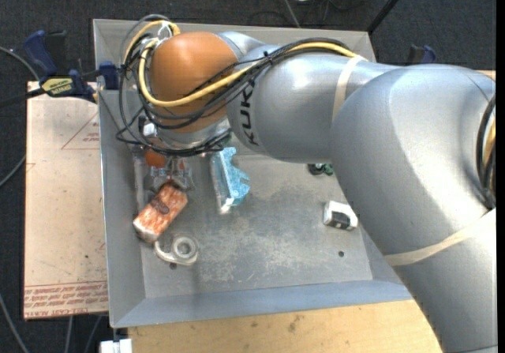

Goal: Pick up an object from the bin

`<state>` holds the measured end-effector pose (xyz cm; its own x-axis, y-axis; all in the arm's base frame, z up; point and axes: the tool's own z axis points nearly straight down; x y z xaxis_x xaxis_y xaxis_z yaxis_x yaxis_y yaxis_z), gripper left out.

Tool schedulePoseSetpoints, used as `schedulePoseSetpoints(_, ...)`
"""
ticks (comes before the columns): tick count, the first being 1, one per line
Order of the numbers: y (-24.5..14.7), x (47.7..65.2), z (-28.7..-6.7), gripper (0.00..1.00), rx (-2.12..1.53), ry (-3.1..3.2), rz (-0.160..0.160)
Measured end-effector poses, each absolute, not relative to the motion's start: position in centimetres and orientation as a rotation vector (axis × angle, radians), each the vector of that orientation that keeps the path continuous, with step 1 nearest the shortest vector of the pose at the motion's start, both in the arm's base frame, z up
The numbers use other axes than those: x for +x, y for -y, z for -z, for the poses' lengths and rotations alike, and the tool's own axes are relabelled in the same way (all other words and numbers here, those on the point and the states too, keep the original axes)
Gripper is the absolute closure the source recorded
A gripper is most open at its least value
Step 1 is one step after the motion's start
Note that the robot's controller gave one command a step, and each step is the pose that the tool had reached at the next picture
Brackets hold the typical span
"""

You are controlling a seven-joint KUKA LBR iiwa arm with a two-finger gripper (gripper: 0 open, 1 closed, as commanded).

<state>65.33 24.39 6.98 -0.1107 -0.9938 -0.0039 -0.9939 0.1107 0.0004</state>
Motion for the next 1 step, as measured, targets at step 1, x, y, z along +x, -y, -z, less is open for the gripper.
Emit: schedulePoseSetpoints(1, -24.39, 65.33, -6.98, 1.00, -2.093, -2.339, -0.005)
